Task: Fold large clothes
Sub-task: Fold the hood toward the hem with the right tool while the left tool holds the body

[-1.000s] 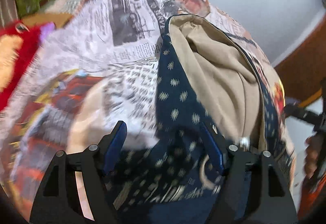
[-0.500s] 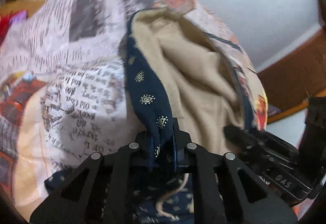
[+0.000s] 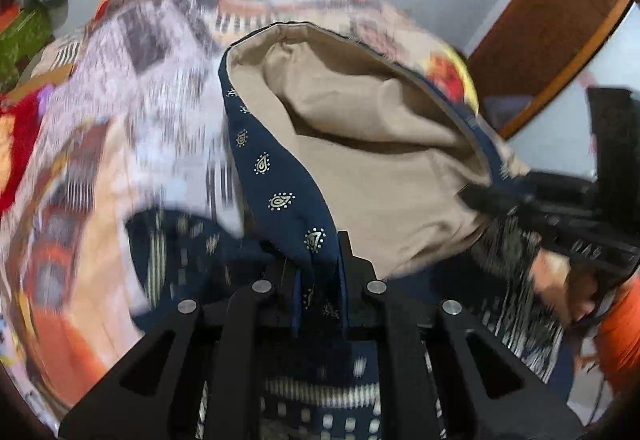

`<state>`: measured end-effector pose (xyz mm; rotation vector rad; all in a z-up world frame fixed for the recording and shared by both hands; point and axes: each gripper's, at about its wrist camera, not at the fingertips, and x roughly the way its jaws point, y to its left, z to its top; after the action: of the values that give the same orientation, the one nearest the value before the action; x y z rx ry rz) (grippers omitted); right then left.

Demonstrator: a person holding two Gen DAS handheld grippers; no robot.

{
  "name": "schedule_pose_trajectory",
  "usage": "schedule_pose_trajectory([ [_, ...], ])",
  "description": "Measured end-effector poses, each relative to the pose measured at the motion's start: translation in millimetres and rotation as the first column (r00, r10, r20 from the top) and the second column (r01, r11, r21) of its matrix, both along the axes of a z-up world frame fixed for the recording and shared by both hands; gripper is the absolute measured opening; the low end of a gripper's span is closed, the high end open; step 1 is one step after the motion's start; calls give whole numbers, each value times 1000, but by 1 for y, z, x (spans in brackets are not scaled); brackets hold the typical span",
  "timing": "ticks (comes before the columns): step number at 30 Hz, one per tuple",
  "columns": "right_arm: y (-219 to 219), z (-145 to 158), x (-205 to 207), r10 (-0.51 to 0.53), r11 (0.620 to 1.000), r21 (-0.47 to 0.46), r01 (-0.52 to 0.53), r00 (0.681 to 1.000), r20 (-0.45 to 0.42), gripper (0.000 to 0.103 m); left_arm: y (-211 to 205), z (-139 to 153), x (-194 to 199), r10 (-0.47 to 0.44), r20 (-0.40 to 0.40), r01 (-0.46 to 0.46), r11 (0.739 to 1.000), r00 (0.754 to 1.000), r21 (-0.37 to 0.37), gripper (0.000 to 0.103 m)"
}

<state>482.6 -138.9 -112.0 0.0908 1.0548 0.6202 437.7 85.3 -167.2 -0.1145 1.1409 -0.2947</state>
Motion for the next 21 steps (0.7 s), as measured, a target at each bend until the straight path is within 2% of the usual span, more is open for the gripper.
schedule_pose_trajectory([
  [3,-8,-12,-33,-5,999,-48,4,1000,-22,18,-10,-24,-32,-17,-52,19,999,998,35,14],
  [6,-14,-29,-58,-17,997,-80,10,996,-83,18,-20,-41,-59,-36,-52,41,995,998,93,16],
  [10,-17,-45,-82,-17,984,-175,-9,990,-143,22,-19,-54,-82,-33,-42,39,989,999,144,32],
  [13,-23,-44,-96,-16,975,-220,-11,992,-122,22,-10,-51,-94,-22,-47,28,991,999,127,48],
  [17,-35,-35,-107,-28,964,-265,-4,993,-117,22,4,-36,-102,-2,-28,6,991,1000,136,50],
  [21,-43,-15,-109,-34,969,-247,13,996,-82,22,24,-15,-91,59,23,-61,993,998,102,54],
])
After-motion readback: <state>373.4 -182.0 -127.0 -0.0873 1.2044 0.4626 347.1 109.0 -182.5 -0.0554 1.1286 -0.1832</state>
